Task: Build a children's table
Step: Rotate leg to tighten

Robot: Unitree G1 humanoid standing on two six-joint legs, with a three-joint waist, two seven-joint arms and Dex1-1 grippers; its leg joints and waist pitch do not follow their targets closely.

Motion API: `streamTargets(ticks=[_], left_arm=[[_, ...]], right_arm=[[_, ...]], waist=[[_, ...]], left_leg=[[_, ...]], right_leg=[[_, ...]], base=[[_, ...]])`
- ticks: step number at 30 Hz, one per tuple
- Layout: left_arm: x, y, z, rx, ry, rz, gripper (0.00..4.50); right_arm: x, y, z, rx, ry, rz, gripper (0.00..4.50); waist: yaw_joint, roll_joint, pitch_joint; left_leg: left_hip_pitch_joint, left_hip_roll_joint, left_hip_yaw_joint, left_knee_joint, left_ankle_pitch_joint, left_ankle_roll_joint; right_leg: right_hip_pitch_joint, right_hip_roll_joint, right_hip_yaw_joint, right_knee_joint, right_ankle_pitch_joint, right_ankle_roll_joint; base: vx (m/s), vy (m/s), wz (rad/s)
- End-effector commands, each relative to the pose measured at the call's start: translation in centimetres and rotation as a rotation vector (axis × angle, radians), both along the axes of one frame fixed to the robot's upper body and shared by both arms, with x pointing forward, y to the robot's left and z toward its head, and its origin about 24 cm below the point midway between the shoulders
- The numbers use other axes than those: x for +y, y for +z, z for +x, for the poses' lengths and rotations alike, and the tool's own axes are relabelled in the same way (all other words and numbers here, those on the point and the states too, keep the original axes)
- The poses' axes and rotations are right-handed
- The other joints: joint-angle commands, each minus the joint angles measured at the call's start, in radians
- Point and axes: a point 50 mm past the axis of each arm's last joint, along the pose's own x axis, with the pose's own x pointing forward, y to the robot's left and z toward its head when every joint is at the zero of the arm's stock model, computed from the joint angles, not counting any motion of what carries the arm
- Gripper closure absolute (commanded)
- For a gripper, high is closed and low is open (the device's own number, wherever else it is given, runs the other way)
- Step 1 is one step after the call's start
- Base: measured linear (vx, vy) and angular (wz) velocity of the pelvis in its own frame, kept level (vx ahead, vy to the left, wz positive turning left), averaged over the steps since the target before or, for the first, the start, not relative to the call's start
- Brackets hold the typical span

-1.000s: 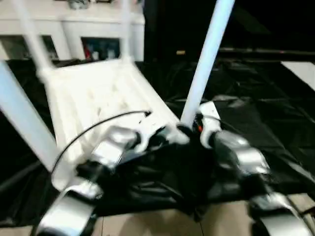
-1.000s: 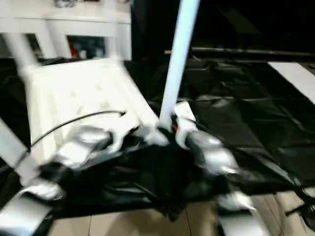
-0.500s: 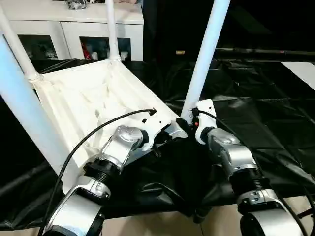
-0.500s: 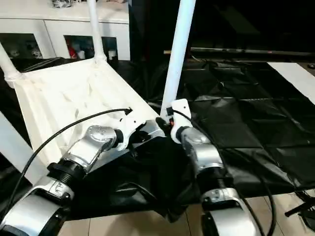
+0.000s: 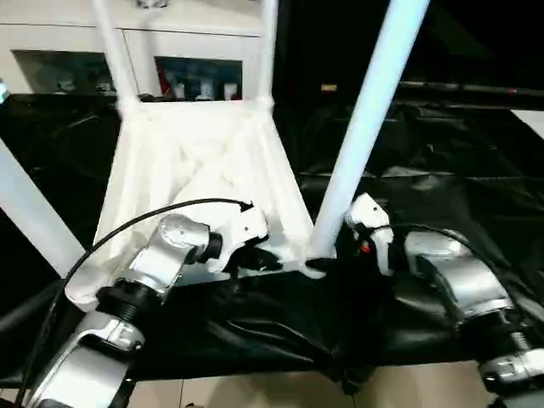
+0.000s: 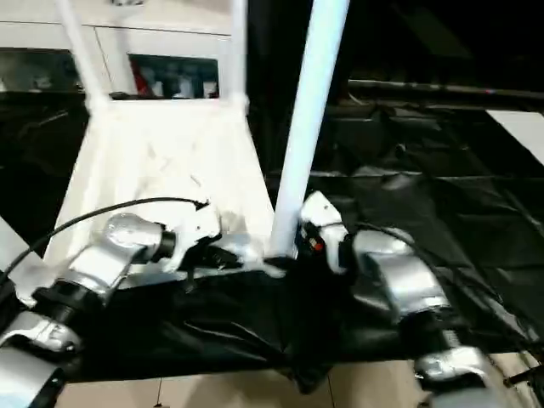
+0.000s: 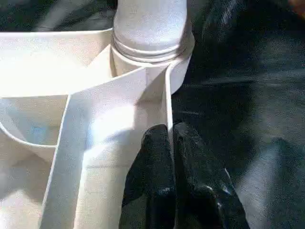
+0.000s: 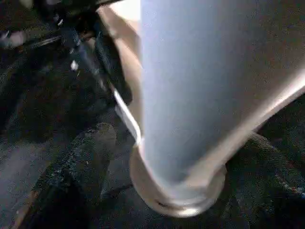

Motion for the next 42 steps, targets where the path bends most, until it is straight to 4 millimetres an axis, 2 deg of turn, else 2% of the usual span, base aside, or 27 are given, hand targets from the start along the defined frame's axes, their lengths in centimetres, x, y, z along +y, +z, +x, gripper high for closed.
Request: streamTargets(ticks=[1,6,7,12,13,15,16,20,25,27,28,30,31,32,34,36,38,40,42], left_arm=[[-1.2,0.1,-0.9,0.039,-0.114,-0.032,4.5],[-1.1,0.3,-1.3,0.062,-0.15,-0.042,4.5],[-1.1,0.3,-1.3,0.066,-0.156,-0.044,4.5],[-1.1,0.3,-1.5,0.071,-0.161,-0.046,4.5],[-1.1,0.3,-1.5,0.074,-0.163,-0.046,4.5],[-1.1,0.3,-1.5,0.075,-0.162,-0.046,4.5],[-1.1,0.3,-1.5,0.076,-0.161,-0.047,4.5],[-1.1,0.3,-1.5,0.077,-0.157,-0.046,4.5],[-1.0,-0.1,-0.8,0.032,-0.068,-0.028,4.5],[-1.0,-0.2,-0.3,0.003,-0.006,-0.014,4.5],[-0.9,-0.4,0.5,-0.032,0.09,0.006,4.5],[-1.0,-0.5,1.5,-0.064,0.2,0.023,4.5],[-1.1,-0.5,1.7,-0.072,0.231,0.026,4.5],[-1.3,-0.5,1.9,-0.075,0.253,0.025,4.5],[-1.8,-0.6,2.3,-0.079,0.315,0.025,4.5],[-2.3,-0.7,2.5,-0.079,0.352,0.024,4.5],[-4.0,-0.9,2.7,-0.08,0.423,0.018,4.5],[-5.7,-1.1,2.6,-0.085,0.438,0.009,4.5],[-7.5,-1.2,2.2,-0.094,0.419,-0.004,4.5]], right_arm=[[0.0,0.0,-0.4,-0.001,0.051,-0.021,0.76],[0.1,0.0,-0.4,0.001,0.058,-0.006,0.76],[0.2,0.0,-0.4,0.009,0.061,0.003,1.14],[0.3,0.0,-0.5,0.021,0.061,0.022,1.31],[0.3,0.1,-0.5,0.021,0.065,0.025,1.55],[0.3,0.0,-0.5,0.024,0.067,0.026,1.58],[0.3,0.0,-0.6,0.029,0.071,0.029,1.76],[0.2,-0.1,-0.7,0.039,0.074,0.032,2.02],[0.2,-0.4,-0.5,0.042,0.028,0.052,2.3],[0.2,-0.6,-0.3,0.03,-0.011,0.058,2.35],[0.2,-1.0,0.6,0.005,-0.125,0.054,2.38],[0.4,-1.8,1.6,0.001,-0.293,0.058,2.42],[0.4,-2.1,1.9,0.006,-0.339,0.059,2.42],[0.5,-2.2,2.0,0.008,-0.369,0.062,2.43],[1.3,-2.5,2.4,-0.007,-0.446,0.079,2.46],[1.8,-2.8,2.6,0.006,-0.495,0.089,2.48],[4.0,-3.3,2.8,0.002,-0.573,0.093,2.48],[5.8,-3.8,3.0,0.016,-0.631,0.08,2.48],[7.9,-4.0,2.8,0.033,-0.623,0.087,2.48]], waist=[[-0.002,-0.003,-0.049],[-0.003,-0.004,-0.049],[-0.003,-0.004,-0.049],[-0.003,-0.004,-0.051],[-0.004,-0.004,-0.051],[-0.004,-0.004,-0.051],[-0.003,-0.006,-0.051],[-0.003,-0.007,-0.051],[-0.003,-0.009,-0.05],[-0.006,-0.01,-0.047],[-0.006,-0.011,-0.047],[-0.013,-0.01,-0.042],[-0.021,-0.014,-0.048],[-0.021,-0.014,-0.048],[-0.029,-0.012,-0.045],[-0.031,-0.01,-0.046],[-0.037,-0.009,-0.046],[-0.038,-0.008,-0.048],[-0.041,-0.006,-0.048]], left_leg=[[-0.002,-0.002,0.019,-0.059,-0.285,0.04],[-0.001,-0.003,0.018,-0.06,-0.298,0.032],[-0.001,-0.003,0.018,-0.059,-0.297,0.032],[-0.001,-0.003,0.018,-0.058,-0.274,0.035],[-0.001,-0.003,0.019,-0.058,-0.272,0.035],[-0.001,-0.003,0.019,-0.057,-0.275,0.036],[-0.001,-0.003,0.019,-0.057,-0.273,0.037],[-0.002,-0.003,0.019,-0.057,-0.262,0.038],[-0.001,-0.004,0.02,-0.056,-0.262,0.037],[-0.002,-0.005,0.019,-0.057,-0.278,0.032],[-0.003,-0.006,0.017,-0.057,-0.291,0.026],[-0.001,-0.011,0.017,-0.058,-0.324,0.012],[-0.011,-0.015,0.008,-0.057,-0.323,-0.008],[-0.012,-0.013,0.008,-0.059,-0.316,-0.007],[0.001,-0.014,0.012,-0.054,-0.341,-0.002],[-0.003,-0.013,0.01,-0.056,-0.337,0.002],[-0.001,-0.014,0.01,-0.057,-0.35,0.0],[-0.002,-0.013,0.01,-0.058,-0.34,0.002],[-0.001,-0.015,0.012,-0.058,-0.337,0.002]], right_leg=[[0.055,-0.028,0.027,-0.059,-0.304,-0.175],[0.053,-0.027,0.027,-0.06,-0.322,-0.17],[0.053,-0.027,0.027,-0.06,-0.319,-0.171],[0.055,-0.027,0.027,-0.056,-0.281,-0.182],[0.055,-0.026,0.027,-0.055,-0.276,-0.184],[0.056,-0.026,0.027,-0.055,-0.276,-0.185],[0.056,-0.027,0.027,-0.055,-0.282,-0.183],[0.056,-0.027,0.027,-0.054,-0.277,-0.182],[0.055,-0.026,0.027,-0.055,-0.283,-0.181],[0.054,-0.026,0.026,-0.06,-0.321,-0.168],[0.055,-0.028,0.025,-0.063,-0.359,-0.155],[0.045,-0.027,0.022,-0.074,-0.446,-0.129],[0.059,-0.032,0.015,-0.076,-0.523,-0.083],[0.058,-0.032,0.016,-0.077,-0.524,-0.076],[0.041,-0.029,0.017,-0.085,-0.532,-0.079],[0.045,-0.028,0.016,-0.084,-0.513,-0.088],[0.041,-0.026,0.016,-0.084,-0.505,-0.093],[0.043,-0.025,0.018,-0.081,-0.477,-0.1],[0.041,-0.023,0.019,-0.082,-0.458,-0.105]], base=[[0.0,0.0,0.0],[0.0,0.0,0.0],[0.0,0.0,0.0],[0.0,0.0,0.0],[0.0,0.0,0.0],[0.0,0.0,0.0],[0.0,0.0,0.0],[0.0,0.0,0.0],[0.0,0.0,0.0],[0.0,0.0,0.0],[0.0,0.0,0.0],[0.0,0.0,0.0],[0.0,0.0,0.0],[0.0,0.0,0.0],[0.0,0.0,0.0],[0.0,0.0,0.0],[0.0,0.0,0.0],[0.0,0.0,0.0],[0.0,0.0,0.0]])
